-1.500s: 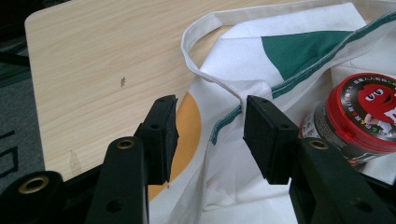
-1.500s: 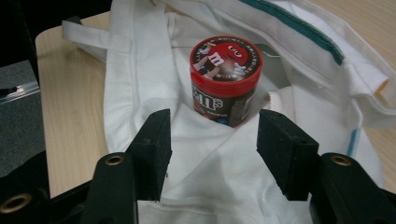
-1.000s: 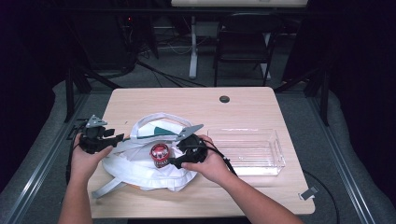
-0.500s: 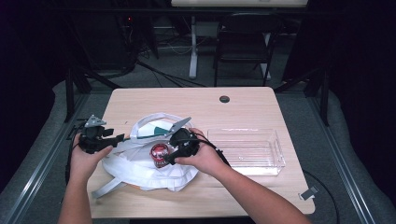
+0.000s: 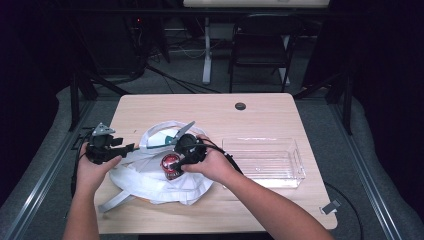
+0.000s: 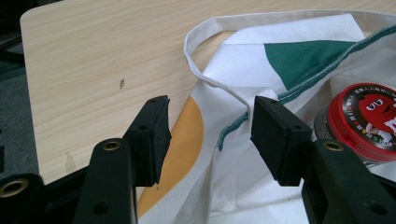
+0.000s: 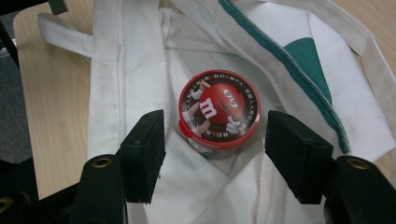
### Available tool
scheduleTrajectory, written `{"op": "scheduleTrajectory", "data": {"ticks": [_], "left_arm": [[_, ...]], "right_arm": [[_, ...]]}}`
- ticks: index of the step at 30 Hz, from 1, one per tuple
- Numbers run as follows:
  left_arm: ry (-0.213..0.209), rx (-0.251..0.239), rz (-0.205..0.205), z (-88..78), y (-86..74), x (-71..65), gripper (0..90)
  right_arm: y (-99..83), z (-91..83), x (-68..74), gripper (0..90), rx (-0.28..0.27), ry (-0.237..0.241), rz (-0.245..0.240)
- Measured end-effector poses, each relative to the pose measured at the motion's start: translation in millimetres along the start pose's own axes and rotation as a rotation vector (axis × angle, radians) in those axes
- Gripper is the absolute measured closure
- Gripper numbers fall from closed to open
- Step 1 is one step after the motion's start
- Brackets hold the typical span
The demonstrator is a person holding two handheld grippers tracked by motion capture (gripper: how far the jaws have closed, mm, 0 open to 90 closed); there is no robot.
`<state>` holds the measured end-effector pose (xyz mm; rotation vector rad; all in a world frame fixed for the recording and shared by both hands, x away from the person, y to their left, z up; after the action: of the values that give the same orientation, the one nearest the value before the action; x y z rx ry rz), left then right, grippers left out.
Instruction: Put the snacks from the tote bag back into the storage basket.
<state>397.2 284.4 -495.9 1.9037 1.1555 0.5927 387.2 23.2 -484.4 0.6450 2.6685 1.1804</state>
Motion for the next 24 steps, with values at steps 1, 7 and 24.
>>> {"op": "scheduleTrajectory", "data": {"ticks": [1, 7, 24], "left_arm": [[0.002, -0.001, 0.001, -0.2, 0.0, 0.3, 47.0], [0.003, -0.003, 0.003, -2.2, 0.3, 1.8, 47.2], [-0.005, -0.003, 0.006, -1.5, -0.1, 1.1, 47.2]], "right_arm": [[0.7, 0.2, -0.4, 37.9, -0.004, -0.007, 0.014], [4.8, 2.0, -4.0, 36.9, 0.02, -0.01, 0.057], [8.7, 29.0, -0.6, 19.3, 0.083, -0.037, 0.012]]}}
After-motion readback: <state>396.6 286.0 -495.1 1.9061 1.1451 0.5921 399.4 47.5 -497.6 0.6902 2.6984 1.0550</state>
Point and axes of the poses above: each handheld gripper's, and its own axes: z roughly forward along the jaws, y roughly out of its top, x roughly to its left, the point moved 3 cm from there along z, roughly forward along the jaws, and after that the axes turned 9 degrees about -x, right-handed, at the moved point
